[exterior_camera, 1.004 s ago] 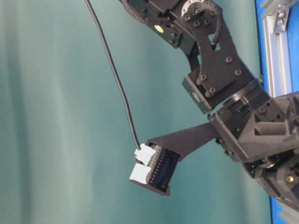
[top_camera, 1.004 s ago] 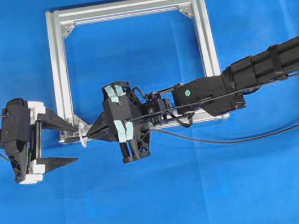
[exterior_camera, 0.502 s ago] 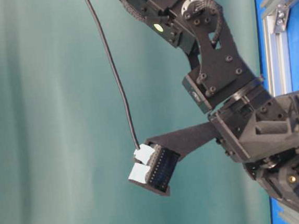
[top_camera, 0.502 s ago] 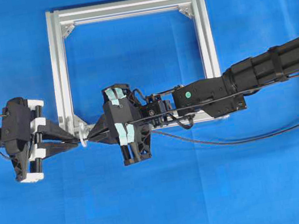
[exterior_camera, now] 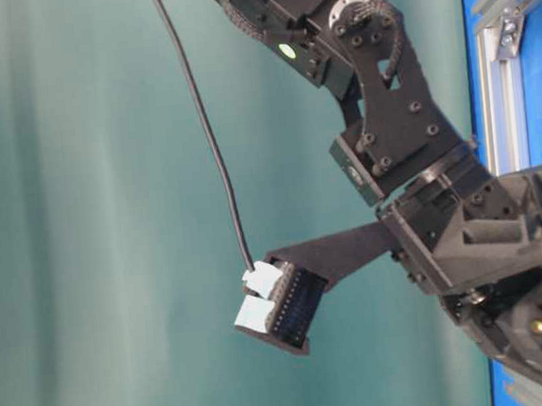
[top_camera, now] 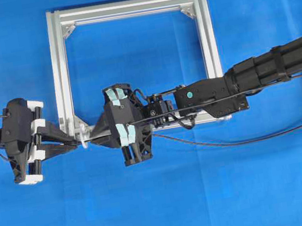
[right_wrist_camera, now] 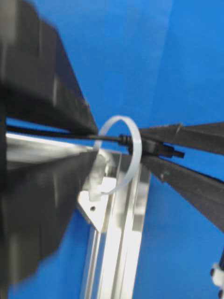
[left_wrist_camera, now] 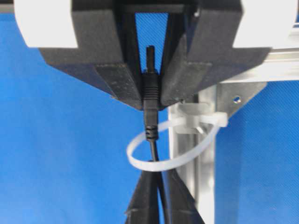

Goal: Insert the wire through the string loop located on the left side.
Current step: 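Close the left gripper on the plug beyond the loop, then open the right gripper and pull the cable left with the left gripper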

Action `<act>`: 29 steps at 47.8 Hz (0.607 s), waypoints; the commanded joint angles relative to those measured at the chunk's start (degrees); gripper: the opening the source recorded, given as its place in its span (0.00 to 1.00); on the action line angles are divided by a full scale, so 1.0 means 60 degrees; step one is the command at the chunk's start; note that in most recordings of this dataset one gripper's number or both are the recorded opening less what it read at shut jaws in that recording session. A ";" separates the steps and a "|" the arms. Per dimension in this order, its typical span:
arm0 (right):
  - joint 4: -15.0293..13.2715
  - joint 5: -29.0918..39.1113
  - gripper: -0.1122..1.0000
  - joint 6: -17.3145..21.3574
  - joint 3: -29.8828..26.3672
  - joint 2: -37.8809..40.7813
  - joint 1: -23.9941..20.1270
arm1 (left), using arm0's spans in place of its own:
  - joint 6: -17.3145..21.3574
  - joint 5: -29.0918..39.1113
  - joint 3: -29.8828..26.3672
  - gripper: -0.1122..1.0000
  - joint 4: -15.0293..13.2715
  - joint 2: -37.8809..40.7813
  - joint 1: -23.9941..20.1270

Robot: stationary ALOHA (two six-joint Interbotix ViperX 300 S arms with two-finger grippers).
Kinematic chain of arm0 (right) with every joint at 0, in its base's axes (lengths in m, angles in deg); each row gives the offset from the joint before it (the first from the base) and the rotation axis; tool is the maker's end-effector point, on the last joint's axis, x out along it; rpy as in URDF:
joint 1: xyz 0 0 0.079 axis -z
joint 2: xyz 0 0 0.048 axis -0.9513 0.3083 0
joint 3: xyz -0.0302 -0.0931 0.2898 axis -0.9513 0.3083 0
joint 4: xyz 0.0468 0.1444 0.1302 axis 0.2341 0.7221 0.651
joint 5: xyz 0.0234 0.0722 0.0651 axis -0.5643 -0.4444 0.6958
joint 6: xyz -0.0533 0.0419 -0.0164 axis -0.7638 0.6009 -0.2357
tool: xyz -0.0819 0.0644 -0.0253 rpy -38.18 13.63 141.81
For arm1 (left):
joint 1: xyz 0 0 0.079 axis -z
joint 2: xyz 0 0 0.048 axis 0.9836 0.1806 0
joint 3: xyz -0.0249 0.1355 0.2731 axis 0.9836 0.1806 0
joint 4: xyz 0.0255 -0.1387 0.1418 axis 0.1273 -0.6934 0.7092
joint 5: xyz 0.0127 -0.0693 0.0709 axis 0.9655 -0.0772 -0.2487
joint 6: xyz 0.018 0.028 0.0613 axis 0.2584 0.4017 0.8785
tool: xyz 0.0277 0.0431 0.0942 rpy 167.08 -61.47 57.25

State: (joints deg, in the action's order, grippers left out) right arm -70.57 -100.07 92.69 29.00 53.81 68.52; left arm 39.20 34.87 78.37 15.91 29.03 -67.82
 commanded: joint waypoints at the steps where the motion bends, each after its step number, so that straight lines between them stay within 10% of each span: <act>1: 0.0015 -0.0029 0.51 0.0015 -0.0176 -0.0205 0.0029 | 0.0000 0.0161 -0.0029 0.17 0.0015 -0.0396 0.0000; 10: 0.0000 -0.0029 0.95 0.0015 -0.0073 -0.0322 -0.0015 | -0.0015 0.1406 0.0000 0.17 0.0015 -0.1201 0.0000; 29: 0.0029 -0.0015 0.93 0.0029 0.0132 -0.0513 -0.0073 | -0.0190 0.6255 0.0029 0.17 0.0015 -0.4937 0.0015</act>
State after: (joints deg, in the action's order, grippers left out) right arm -70.57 -99.98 92.78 30.14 53.63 68.26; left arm 38.23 68.18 78.98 15.91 3.81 -67.82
